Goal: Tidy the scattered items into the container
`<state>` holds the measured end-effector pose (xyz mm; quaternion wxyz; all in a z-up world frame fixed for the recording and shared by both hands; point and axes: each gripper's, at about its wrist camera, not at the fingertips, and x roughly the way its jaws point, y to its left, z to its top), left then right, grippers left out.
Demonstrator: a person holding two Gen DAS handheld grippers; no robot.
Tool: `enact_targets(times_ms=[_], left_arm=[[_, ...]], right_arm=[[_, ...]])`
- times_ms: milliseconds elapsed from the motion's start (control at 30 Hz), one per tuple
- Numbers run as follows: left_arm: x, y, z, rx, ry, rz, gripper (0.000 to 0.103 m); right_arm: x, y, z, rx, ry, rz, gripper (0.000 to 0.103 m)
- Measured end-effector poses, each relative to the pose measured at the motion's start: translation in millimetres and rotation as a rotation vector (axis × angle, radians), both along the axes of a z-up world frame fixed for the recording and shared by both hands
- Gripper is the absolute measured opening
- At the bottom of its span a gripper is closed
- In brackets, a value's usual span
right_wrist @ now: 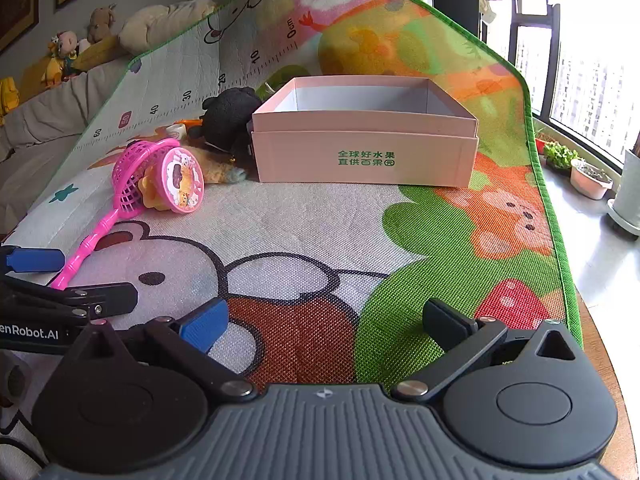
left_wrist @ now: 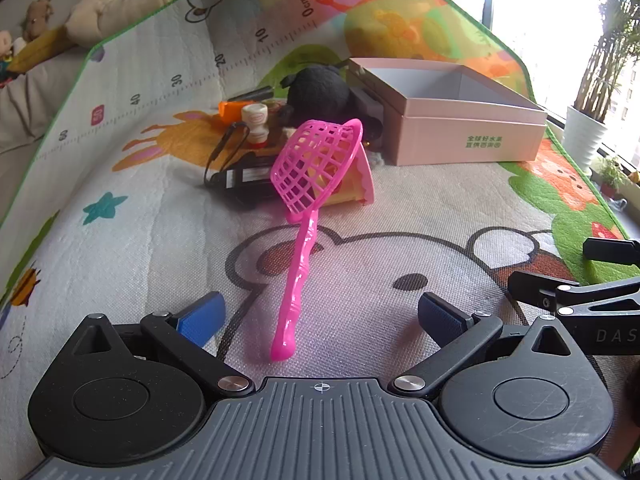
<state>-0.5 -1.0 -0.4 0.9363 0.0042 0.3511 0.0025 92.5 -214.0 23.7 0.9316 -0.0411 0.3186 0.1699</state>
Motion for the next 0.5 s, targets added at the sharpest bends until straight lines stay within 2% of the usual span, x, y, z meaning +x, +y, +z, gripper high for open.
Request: enact_targets(times_ms=[500], left_arm=[[-0.1, 0.0, 0.0, 0.000, -0.001, 0.000, 0.103]], right_arm=[[-0.6, -0.9, 0.3, 0.001, -0.001, 0.000, 0.103]])
